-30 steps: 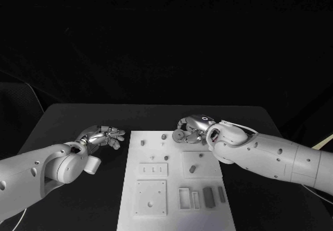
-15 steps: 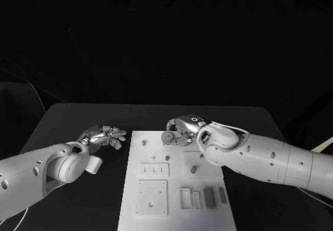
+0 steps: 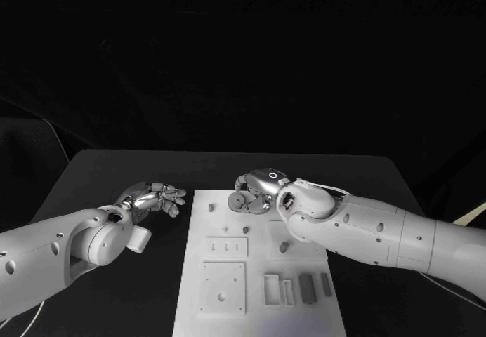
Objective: Assemble the parts on the task board
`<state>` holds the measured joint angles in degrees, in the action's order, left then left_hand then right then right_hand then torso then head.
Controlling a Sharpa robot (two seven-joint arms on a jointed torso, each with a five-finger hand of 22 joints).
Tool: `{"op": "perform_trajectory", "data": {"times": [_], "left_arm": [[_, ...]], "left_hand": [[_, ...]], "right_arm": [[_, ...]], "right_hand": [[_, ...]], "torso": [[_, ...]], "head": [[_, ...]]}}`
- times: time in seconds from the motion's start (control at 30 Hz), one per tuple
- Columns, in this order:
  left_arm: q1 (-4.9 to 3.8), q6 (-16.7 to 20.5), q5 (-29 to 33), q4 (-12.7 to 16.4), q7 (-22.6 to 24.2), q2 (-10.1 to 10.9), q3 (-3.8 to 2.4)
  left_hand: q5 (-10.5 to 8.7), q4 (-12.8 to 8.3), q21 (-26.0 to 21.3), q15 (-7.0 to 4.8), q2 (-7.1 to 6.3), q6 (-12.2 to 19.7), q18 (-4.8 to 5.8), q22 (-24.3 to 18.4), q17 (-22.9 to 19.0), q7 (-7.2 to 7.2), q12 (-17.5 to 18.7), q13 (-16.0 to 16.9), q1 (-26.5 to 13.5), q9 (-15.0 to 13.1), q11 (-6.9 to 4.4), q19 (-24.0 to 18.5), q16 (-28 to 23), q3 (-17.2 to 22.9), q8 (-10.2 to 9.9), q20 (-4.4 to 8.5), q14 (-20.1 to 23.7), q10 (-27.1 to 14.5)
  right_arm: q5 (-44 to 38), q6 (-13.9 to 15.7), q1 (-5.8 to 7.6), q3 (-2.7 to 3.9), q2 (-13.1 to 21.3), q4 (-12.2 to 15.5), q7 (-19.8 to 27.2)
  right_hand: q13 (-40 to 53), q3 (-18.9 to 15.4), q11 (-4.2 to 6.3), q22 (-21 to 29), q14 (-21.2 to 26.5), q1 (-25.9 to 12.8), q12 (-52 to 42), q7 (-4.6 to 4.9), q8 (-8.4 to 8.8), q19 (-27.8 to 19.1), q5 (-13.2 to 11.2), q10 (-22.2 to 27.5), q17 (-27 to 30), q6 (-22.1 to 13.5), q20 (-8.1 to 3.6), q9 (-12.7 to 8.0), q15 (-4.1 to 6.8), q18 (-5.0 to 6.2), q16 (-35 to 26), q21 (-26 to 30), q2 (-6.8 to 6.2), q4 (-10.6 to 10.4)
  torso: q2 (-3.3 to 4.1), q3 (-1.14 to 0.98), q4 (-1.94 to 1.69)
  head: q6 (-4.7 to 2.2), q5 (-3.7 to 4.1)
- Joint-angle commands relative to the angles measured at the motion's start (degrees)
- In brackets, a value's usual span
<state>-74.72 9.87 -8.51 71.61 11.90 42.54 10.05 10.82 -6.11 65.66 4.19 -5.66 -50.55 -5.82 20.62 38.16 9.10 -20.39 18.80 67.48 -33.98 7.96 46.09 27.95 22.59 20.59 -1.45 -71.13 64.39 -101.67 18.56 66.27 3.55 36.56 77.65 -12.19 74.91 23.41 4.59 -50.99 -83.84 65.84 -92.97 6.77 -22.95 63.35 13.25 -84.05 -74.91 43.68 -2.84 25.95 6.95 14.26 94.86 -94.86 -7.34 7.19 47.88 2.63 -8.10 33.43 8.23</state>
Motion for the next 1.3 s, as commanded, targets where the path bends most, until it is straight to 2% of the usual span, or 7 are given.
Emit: {"op": "perform_trajectory", "data": {"times": [0.03, 0.2, 0.3, 0.4, 0.57, 0.77, 1.3], "left_arm": [[-0.03, -0.13, -0.02, 0.18, 0.61, -0.10, -0.03], [-0.03, -0.18, -0.02, 0.19, 0.58, -0.08, -0.03], [-0.03, -0.31, -0.02, 0.09, 0.63, -0.41, -0.03], [-0.03, -0.45, -0.02, 0.20, 0.63, -0.57, -0.03], [-0.03, -0.33, -0.02, 0.15, 0.68, -0.57, -0.04], [-0.03, -0.39, -0.02, 0.12, 0.65, -0.52, -0.04], [-0.03, -0.52, -0.02, 0.07, 0.56, -0.52, -0.04]], "left_hand": [[-0.05, -0.12, -0.18, 0.21, 0.27, 0.35, -0.72, -0.06, 0.06, 0.02, 0.24, -0.06, 0.29, 0.09, -0.02, 0.32, -0.23, -0.33, -0.39, -0.19, 0.12, -0.27], [-0.05, -0.13, -0.19, 0.21, 0.27, 0.35, -0.72, -0.06, 0.07, 0.02, 0.24, -0.06, 0.30, 0.09, -0.02, 0.32, -0.24, -0.33, -0.39, -0.19, 0.12, -0.27], [-0.05, -0.13, -0.19, 0.21, 0.27, 0.34, -0.72, -0.07, 0.08, 0.02, 0.25, -0.06, 0.31, 0.09, -0.02, 0.32, -0.25, -0.33, -0.39, -0.19, 0.12, -0.27], [-0.05, -0.13, -0.19, 0.21, 0.27, 0.34, -0.72, -0.07, 0.09, 0.02, 0.25, -0.06, 0.31, 0.09, -0.02, 0.32, -0.25, -0.33, -0.40, -0.19, 0.12, -0.27], [-0.05, -0.13, -0.20, 0.21, 0.27, 0.34, -0.72, -0.07, 0.10, 0.03, 0.25, -0.06, 0.31, 0.10, -0.02, 0.32, -0.26, -0.33, -0.40, -0.19, 0.12, -0.27], [-0.05, -0.13, -0.20, 0.21, 0.27, 0.33, -0.72, -0.08, 0.11, 0.03, 0.26, -0.06, 0.32, 0.10, -0.02, 0.32, -0.27, -0.34, -0.41, -0.19, 0.12, -0.26], [-0.06, -0.14, -0.21, 0.21, 0.26, 0.33, -0.72, -0.09, 0.14, 0.03, 0.27, -0.05, 0.33, 0.10, -0.02, 0.32, -0.29, -0.35, -0.42, -0.20, 0.13, -0.26]], "right_arm": [[-1.57, -0.81, 0.00, -0.53, -0.50, -0.84, -0.30], [-1.66, -0.99, -0.02, -1.37, -1.29, -2.13, -0.14], [-1.66, -1.04, -0.02, -1.44, -1.37, -2.37, -0.16], [-1.76, -0.99, -0.02, -1.44, -1.41, -2.65, -0.19], [-1.87, -0.88, -0.02, -1.48, -1.74, -2.77, -0.13], [-1.89, -0.98, -0.03, -1.54, -2.12, -3.01, -0.05], [-1.86, -1.14, -0.08, -2.77, -3.20, -5.38, 0.37]], "right_hand": [[1.39, -0.10, 0.12, -0.05, -18.54, 0.46, 0.28, 2.18, -0.30, 0.11, 0.37, -4.90, -25.46, 7.46, 0.16, 1.63, -0.37, 0.74, 10.71, -7.43, 0.06, -0.36], [1.39, -0.10, 0.12, -0.05, -18.54, 0.45, 0.28, 2.18, -0.29, 0.12, 0.37, -4.92, -25.45, 7.48, 0.17, 1.63, -0.37, 0.74, 10.71, -7.43, 0.07, -0.37], [1.40, -0.10, 0.12, -0.05, -18.51, 0.44, 0.27, 2.18, -0.29, 0.12, 0.38, -4.93, -25.40, 7.49, 0.17, 1.63, -0.37, 0.74, 10.69, -7.43, 0.08, -0.38], [1.39, -0.09, 0.12, -0.06, -18.55, 0.44, 0.28, 2.18, -0.29, 0.13, 0.38, -4.93, -25.46, 7.50, 0.17, 1.63, -0.37, 0.74, 10.71, -7.43, 0.08, -0.38], [1.40, -0.09, 0.12, -0.06, -18.56, 0.43, 0.28, 2.18, -0.28, 0.13, 0.39, -4.95, -25.47, 7.51, 0.17, 1.62, -0.37, 0.74, 10.72, -7.43, 0.09, -0.39], [1.40, -0.09, 0.12, -0.06, -18.56, 0.43, 0.28, 2.17, -0.27, 0.14, 0.40, -4.97, -25.46, 7.53, 0.18, 1.62, -0.37, 0.74, 10.71, -7.43, 0.10, -0.40], [1.42, -0.07, 0.12, -0.07, -18.52, 0.42, 0.27, 2.16, -0.25, 0.16, 0.42, -5.02, -25.39, 7.57, 0.18, 1.61, -0.37, 0.74, 10.69, -7.42, 0.13, -0.42]], "torso": [[-0.02, 0.01, -0.02], [0.04, -0.09, 0.07], [0.05, -0.15, 0.05], [0.00, -0.07, -0.05], [-0.01, -0.09, 0.13], [0.01, -0.12, 0.10], [0.02, -0.11, 0.13]], "head": [[0.05, -0.05], [0.14, -0.20], [0.20, -0.43], [0.29, -0.36], [0.21, -0.58], [0.20, -0.50], [0.34, -0.58]]}}
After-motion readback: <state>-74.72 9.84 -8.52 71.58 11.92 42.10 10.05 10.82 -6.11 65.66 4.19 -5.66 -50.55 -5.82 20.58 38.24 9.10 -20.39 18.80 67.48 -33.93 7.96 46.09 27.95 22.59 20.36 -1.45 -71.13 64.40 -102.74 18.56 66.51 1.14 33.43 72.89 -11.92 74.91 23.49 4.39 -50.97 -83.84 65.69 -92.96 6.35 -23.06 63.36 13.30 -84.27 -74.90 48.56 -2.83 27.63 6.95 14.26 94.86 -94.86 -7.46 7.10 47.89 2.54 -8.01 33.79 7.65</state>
